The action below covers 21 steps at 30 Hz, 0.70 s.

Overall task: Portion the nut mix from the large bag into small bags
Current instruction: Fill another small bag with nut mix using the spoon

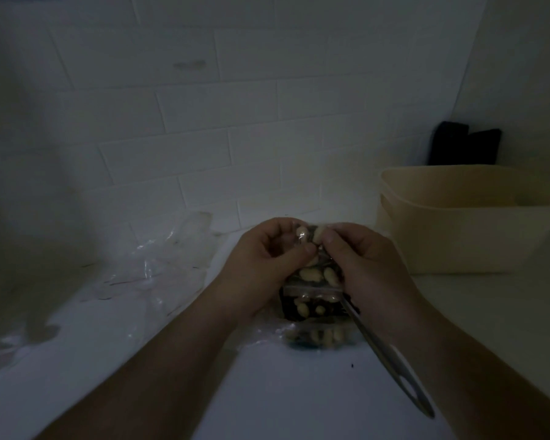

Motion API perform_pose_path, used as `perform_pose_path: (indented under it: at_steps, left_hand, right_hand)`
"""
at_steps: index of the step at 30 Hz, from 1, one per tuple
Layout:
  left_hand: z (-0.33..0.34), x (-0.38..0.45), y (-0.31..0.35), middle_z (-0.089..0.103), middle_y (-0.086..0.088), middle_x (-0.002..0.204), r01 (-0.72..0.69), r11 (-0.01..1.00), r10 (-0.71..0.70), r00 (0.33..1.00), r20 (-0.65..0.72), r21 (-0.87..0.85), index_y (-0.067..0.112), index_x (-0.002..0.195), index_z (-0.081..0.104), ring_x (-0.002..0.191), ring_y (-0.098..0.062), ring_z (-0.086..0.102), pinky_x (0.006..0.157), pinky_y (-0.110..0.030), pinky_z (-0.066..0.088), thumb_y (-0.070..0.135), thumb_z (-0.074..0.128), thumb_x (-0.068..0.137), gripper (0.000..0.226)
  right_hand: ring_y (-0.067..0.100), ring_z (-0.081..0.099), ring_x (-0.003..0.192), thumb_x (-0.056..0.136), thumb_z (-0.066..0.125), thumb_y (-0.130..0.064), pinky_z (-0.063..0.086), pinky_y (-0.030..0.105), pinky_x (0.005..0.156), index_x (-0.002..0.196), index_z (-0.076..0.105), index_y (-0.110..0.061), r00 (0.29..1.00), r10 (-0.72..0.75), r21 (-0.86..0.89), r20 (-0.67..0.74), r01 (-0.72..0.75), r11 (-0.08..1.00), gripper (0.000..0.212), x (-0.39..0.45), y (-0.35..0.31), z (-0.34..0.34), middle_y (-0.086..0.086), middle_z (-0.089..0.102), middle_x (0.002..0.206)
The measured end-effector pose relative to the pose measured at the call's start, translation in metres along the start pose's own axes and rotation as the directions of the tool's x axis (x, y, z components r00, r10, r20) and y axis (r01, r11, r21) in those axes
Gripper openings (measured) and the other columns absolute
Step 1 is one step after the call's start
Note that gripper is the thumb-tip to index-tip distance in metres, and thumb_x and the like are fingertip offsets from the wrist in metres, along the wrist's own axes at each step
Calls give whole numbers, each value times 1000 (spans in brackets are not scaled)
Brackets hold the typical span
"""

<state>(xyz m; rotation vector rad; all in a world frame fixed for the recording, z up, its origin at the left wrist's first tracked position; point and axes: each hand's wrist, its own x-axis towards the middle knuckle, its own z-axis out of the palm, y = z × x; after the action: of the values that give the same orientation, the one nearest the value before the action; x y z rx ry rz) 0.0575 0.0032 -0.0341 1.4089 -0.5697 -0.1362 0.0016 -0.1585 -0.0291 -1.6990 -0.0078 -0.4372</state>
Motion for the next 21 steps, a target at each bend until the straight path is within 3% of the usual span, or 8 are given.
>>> perform_pose_path:
  at_steps: [2, 7, 10, 13, 15, 21]
  left_hand:
    - [0, 1, -1, 78, -14, 102, 1, 999, -1, 1000, -14, -45, 9, 113, 71, 93, -26, 74, 87, -39, 62, 3, 73, 90, 24]
    - [1, 2, 1, 76, -21, 113, 70, 988, -75, 997, -29, -140, 5, 122, 69, 106, -34, 74, 97, -45, 58, 20, 79, 88, 39]
    - [2, 2, 1, 77, -19, 107, 106, 991, -108, 994, -17, -86, 3, 114, 74, 100, -33, 74, 96, -45, 58, 18, 75, 91, 28]
    - [0, 2, -1, 76, -18, 98, 106, 991, -109, 994, -31, -76, 4, 104, 75, 91, -30, 72, 94, -50, 55, 9, 72, 95, 10]
    - [-1, 1, -1, 75, -21, 100, 103, 990, -105, 994, -18, -96, 5, 105, 74, 93, -33, 70, 95, -53, 54, 13, 71, 94, 15]
    - [1, 2, -2, 69, -24, 100, 93, 990, -93, 996, -1, -102, 13, 106, 72, 91, -34, 66, 89, -49, 54, 21, 68, 90, 18]
  right_hand:
    - [12, 76, 93, 99, 66, -30, 59, 39, 88, 105, 78, -27, 1000, -3, 13, 4, 3, 1000, 13, 0, 0, -1, -7, 80, 97]
    - [9, 76, 90, 101, 65, -24, 59, 34, 84, 104, 79, -25, 999, -37, 1, 10, 37, 999, 14, -2, -3, -4, -8, 80, 93]
    - [10, 76, 90, 103, 60, -20, 60, 37, 86, 100, 78, -29, 1000, -10, 8, -7, 10, 1000, 21, -1, -1, -2, -8, 80, 94]
    - [17, 77, 92, 103, 61, -25, 61, 49, 90, 103, 78, -30, 999, 45, 89, 7, -45, 995, 17, -1, -1, 1, -3, 80, 96]
    - [19, 78, 91, 100, 66, -30, 61, 52, 89, 107, 76, -27, 999, 40, 92, 28, -42, 995, 13, -2, -1, 2, 0, 80, 95]
    - [11, 76, 84, 101, 63, -27, 61, 36, 79, 99, 73, -24, 1000, -1, -23, 31, 2, 1000, 11, -1, 0, 1, -6, 78, 90]
